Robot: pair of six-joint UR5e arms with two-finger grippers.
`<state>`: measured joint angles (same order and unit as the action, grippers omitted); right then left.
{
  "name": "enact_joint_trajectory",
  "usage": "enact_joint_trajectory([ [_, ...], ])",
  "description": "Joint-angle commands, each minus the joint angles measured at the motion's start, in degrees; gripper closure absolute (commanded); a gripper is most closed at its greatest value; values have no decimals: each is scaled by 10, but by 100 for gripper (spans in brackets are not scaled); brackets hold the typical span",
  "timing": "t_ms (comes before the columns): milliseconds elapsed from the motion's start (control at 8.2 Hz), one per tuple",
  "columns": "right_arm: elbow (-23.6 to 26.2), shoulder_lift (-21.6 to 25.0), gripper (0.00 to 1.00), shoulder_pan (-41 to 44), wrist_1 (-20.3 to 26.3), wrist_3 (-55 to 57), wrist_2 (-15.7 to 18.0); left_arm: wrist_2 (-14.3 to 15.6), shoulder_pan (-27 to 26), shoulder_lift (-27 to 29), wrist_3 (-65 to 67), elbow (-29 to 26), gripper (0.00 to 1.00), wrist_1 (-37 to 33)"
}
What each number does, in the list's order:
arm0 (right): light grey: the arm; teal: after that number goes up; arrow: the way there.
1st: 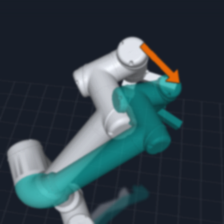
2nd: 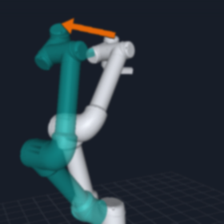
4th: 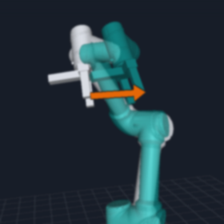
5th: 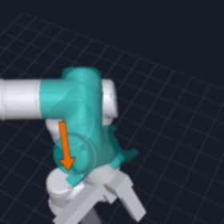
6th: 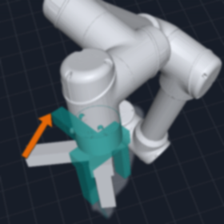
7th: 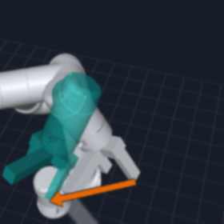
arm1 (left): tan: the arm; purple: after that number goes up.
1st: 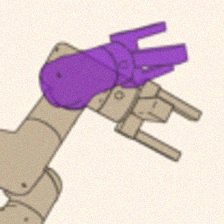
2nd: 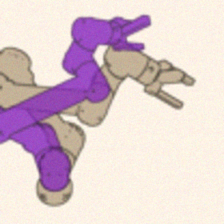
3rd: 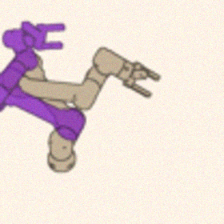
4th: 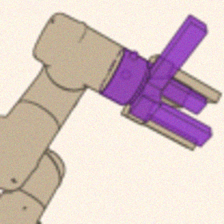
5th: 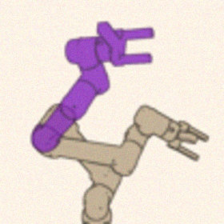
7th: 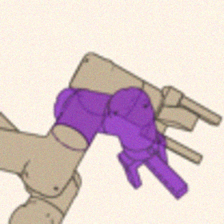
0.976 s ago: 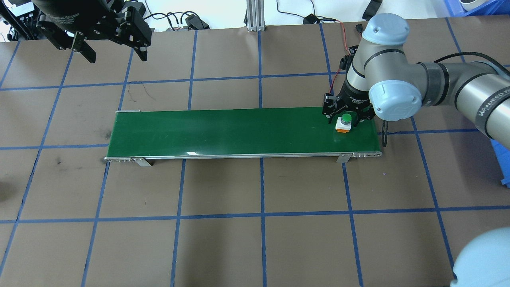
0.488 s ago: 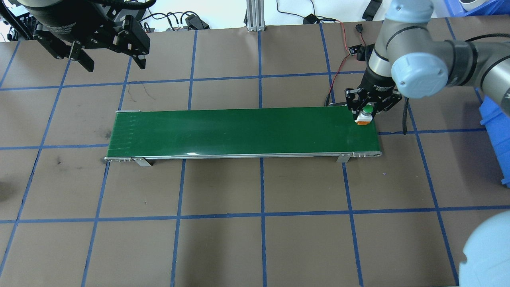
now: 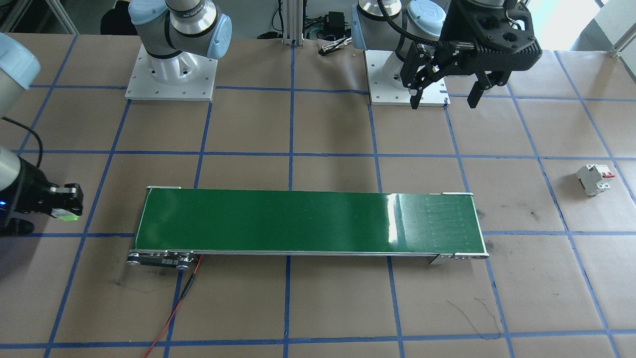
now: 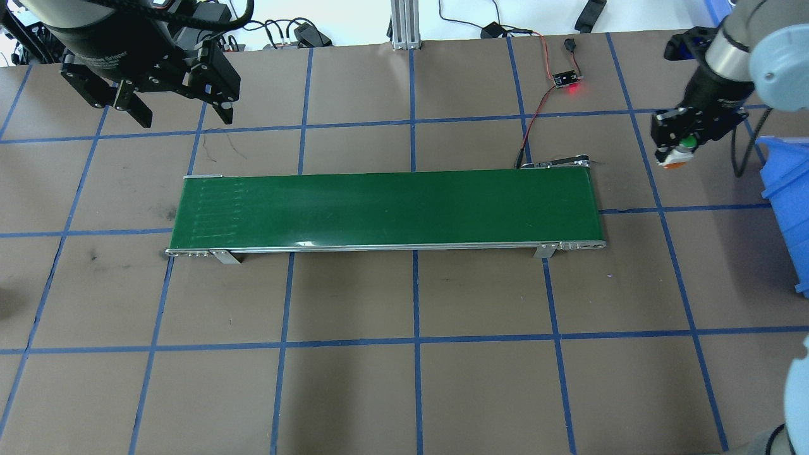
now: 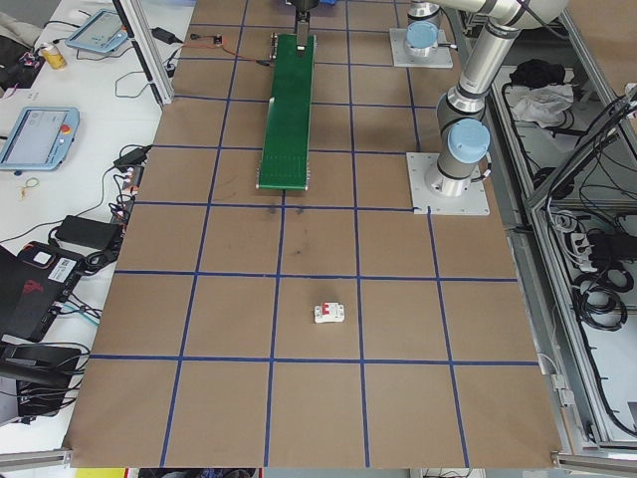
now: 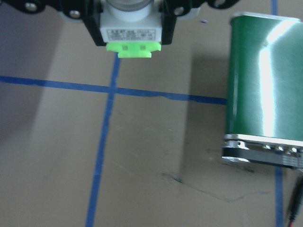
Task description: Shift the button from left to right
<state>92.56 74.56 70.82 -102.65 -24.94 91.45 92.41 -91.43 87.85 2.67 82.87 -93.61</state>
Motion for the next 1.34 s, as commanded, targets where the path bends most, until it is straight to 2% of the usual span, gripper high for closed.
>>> enact_joint_trajectory([
  [0, -5, 20, 96, -101, -22, -211, 45, -4, 2, 7, 1, 10, 0, 4],
  [122, -3, 19, 96, -136, -30, -279, 45, 6, 2, 18, 1, 13, 0, 5],
  [366, -1, 10, 95, -195, -30, -425, 48, 3, 5, 25, 0, 8, 0, 1],
  [488, -1, 4, 95, -225, -45, -492, 54, 3, 5, 23, 0, 13, 0, -1],
  [732, 0, -19, 93, -251, -117, -674, 56, 1, 5, 24, 2, 13, 0, 1],
  [976, 0, -44, 88, -261, -168, -859, 51, -2, 6, 39, 2, 7, 0, 3],
  [1098, 1, -77, 85, -271, -198, -924, 49, 2, 6, 41, 1, 13, 0, 4],
  [1220, 3, -104, 83, -277, -217, -940, 57, -1, 6, 42, 1, 12, 0, 6],
])
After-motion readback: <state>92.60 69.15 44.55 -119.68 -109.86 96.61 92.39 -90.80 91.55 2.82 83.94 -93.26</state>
